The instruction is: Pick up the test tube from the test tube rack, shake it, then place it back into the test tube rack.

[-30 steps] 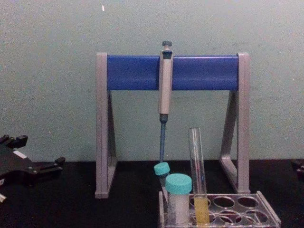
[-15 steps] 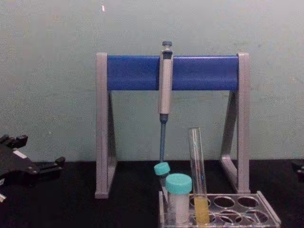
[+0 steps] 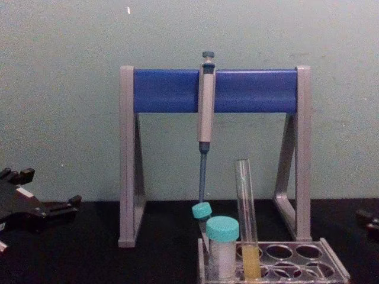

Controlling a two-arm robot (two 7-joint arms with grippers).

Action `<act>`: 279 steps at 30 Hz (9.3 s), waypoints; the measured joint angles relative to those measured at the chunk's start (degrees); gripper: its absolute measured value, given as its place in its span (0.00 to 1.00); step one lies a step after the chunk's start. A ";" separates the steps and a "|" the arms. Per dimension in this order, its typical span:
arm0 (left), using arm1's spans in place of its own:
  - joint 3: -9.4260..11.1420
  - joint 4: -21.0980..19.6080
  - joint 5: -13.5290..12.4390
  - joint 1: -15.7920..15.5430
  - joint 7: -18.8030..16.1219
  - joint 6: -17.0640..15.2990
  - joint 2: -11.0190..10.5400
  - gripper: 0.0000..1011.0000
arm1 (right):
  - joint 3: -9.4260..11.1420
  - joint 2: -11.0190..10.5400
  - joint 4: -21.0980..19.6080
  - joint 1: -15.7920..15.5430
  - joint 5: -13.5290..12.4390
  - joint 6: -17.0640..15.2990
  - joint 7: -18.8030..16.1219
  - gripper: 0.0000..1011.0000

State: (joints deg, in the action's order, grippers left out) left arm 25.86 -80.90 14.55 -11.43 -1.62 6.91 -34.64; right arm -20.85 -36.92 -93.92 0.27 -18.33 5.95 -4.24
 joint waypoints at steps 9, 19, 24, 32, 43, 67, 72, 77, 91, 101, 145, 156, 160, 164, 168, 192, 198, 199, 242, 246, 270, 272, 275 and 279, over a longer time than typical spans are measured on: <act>0.00 0.00 0.00 0.00 0.00 0.00 0.00 0.99 | 0.66 0.24 -3.51 -3.01 -5.73 0.09 -7.16 0.99; 0.00 0.00 0.00 0.00 0.00 0.00 0.00 0.99 | -0.59 1.81 -4.23 -2.55 -9.13 -1.78 -14.35 0.99; 0.00 0.00 0.00 0.00 0.00 0.00 0.00 0.99 | -1.23 3.02 -3.41 -1.03 -10.01 -2.73 -17.30 0.99; 0.00 0.00 0.00 0.00 0.00 0.00 0.00 0.99 | -2.14 6.13 -0.21 2.99 -10.32 -4.23 -20.94 0.99; 0.00 0.00 0.00 0.00 0.00 0.00 0.00 0.99 | -3.31 9.53 4.68 8.28 -9.58 -5.30 -23.77 0.99; 0.00 0.00 0.00 0.00 0.00 0.00 0.00 0.99 | -5.81 12.36 12.36 14.81 -9.35 -5.84 -27.81 0.99; 0.00 0.00 0.00 0.00 0.00 0.00 0.00 0.99 | -6.31 12.65 12.81 15.30 -9.81 -5.92 -28.28 0.99; 0.00 0.00 0.00 0.00 0.00 0.00 0.00 0.99 | -6.54 12.79 13.12 15.56 -10.28 -5.99 -28.54 0.99; 0.00 0.00 0.00 0.00 0.00 0.00 0.00 0.99 | -6.64 12.84 13.35 15.77 -10.50 -5.96 -28.67 0.99; 0.00 0.00 0.00 0.00 0.00 0.00 0.00 0.99 | -6.57 12.80 13.24 15.68 -10.47 -5.93 -28.62 0.94; 0.00 0.00 0.00 0.00 0.00 0.00 0.00 0.99 | -6.53 12.76 13.16 15.60 -10.41 -5.94 -28.52 0.23; 0.00 0.00 0.00 0.00 0.00 0.00 0.00 0.99 | -6.37 12.32 12.08 14.74 -10.54 -5.03 -28.52 0.23; 0.00 0.00 0.00 0.00 0.00 0.00 0.00 0.99 | -5.98 12.00 10.81 13.77 -11.20 -4.05 -28.52 0.23; 0.00 0.00 0.00 0.00 0.00 0.00 0.00 0.99 | -5.67 11.79 9.85 13.00 -11.72 -3.43 -28.50 0.23; 0.00 0.00 0.00 0.00 0.00 0.00 0.00 0.99 | -5.37 11.51 8.80 12.32 -12.04 -3.12 -28.16 0.23; 0.00 0.00 0.00 0.00 0.00 0.00 0.00 0.99 | -1.60 10.94 1.33 9.77 -12.49 -1.58 -23.33 0.23; 0.00 0.00 0.00 0.00 0.00 0.00 0.00 0.99 | -0.39 12.11 1.17 9.36 -11.37 -1.61 -20.22 0.23; 0.00 0.00 0.00 0.00 0.00 0.00 0.00 0.99 | 0.00 12.53 1.17 9.21 -11.03 -1.65 -19.32 0.23; 0.00 0.00 0.00 0.00 0.00 0.00 0.00 0.99 | 3.91 12.33 -6.22 1.29 -9.97 -5.11 -20.99 0.23; 0.00 0.00 0.00 0.00 0.00 0.00 0.00 0.99 | 2.71 13.04 -4.60 2.84 -10.76 -4.00 -22.05 0.23; 0.00 0.00 0.00 0.00 0.00 0.00 0.00 0.99 | 2.42 16.61 2.73 8.37 -7.08 1.46 -18.23 0.23; 0.00 0.00 0.00 0.00 0.00 0.00 0.00 0.99 | 2.80 16.59 2.39 8.05 -6.82 1.39 -17.96 0.23; 0.00 0.00 0.00 0.00 0.00 0.00 0.00 0.99 | 3.20 16.51 2.01 7.71 -6.50 1.38 -17.69 0.23; 0.00 0.00 0.00 0.00 0.00 0.00 0.00 0.99 | 4.05 16.10 1.00 6.77 -5.32 1.39 -16.86 0.23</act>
State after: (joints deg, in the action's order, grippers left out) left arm 25.86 -80.90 14.55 -11.43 -1.62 6.91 -34.64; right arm -16.80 -20.81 -92.92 7.04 -23.65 7.34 -21.11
